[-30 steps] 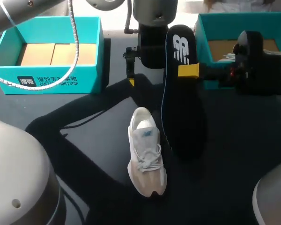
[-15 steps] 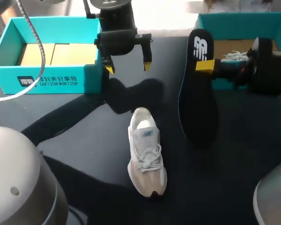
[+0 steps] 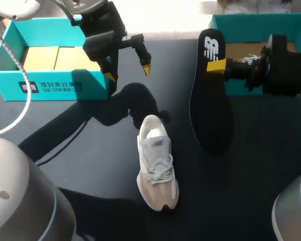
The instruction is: Take the shoe out of the shoebox, open the shoe tongue, remove and reinsert the insole, then place the shoe into the shoebox
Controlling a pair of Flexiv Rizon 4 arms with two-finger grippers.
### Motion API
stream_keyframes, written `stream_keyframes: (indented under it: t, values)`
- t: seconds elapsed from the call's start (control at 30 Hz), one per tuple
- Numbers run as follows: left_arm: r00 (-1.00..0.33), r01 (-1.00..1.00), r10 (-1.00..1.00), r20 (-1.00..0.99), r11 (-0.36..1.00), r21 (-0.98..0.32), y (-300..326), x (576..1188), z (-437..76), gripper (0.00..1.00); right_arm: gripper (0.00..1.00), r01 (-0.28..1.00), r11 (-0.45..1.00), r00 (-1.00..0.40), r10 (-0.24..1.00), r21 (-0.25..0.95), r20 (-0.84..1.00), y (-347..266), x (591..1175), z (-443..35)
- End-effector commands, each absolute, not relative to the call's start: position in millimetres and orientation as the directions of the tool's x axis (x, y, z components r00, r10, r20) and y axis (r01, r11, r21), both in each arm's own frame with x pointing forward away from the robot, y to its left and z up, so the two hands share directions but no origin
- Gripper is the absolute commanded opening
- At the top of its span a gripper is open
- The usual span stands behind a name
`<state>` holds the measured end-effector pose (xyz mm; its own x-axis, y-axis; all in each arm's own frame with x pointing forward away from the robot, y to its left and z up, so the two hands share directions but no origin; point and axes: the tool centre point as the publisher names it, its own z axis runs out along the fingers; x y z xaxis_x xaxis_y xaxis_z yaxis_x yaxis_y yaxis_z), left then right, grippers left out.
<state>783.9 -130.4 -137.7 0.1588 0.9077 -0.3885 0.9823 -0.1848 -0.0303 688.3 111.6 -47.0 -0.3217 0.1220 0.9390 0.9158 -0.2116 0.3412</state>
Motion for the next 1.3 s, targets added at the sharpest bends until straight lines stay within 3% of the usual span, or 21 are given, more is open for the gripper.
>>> stream_keyframes:
  t: [0.03,0.17,0.37,0.53,1.0,1.1,1.3]
  values:
    - [0.149,0.983,0.858,-0.491,-0.184,-0.024,-126,783,-141,1.00,0.00,0.916,-0.211,-0.320,0.123,0.340,0.939,114,691,-47]
    - [0.031,0.997,0.677,-0.735,-0.075,-0.027,-133,783,-161,1.00,0.00,0.928,-0.197,-0.303,0.101,0.317,0.948,125,712,-48]
    - [0.071,0.997,0.501,-0.863,-0.070,0.041,-132,778,-155,1.00,0.00,0.950,-0.233,-0.199,0.066,0.209,0.978,134,744,-58]
    - [0.063,0.996,0.392,-0.918,-0.077,0.036,-129,766,-152,1.00,0.00,0.953,-0.293,-0.059,0.061,0.074,0.996,141,764,-77]
    - [0.019,0.999,0.120,-0.993,-0.036,0.014,-141,747,-129,1.00,0.00,0.953,-0.293,-0.059,0.061,0.074,0.996,141,764,-77]
    - [0.016,0.999,0.124,-0.992,-0.040,0.011,-144,746,-126,1.00,0.00,0.955,-0.294,0.052,0.022,-0.043,0.998,156,766,-89]
    - [0.016,0.999,0.124,-0.992,-0.040,0.011,-144,746,-126,1.00,0.00,0.941,-0.296,0.172,-0.006,-0.166,0.985,173,765,-104]
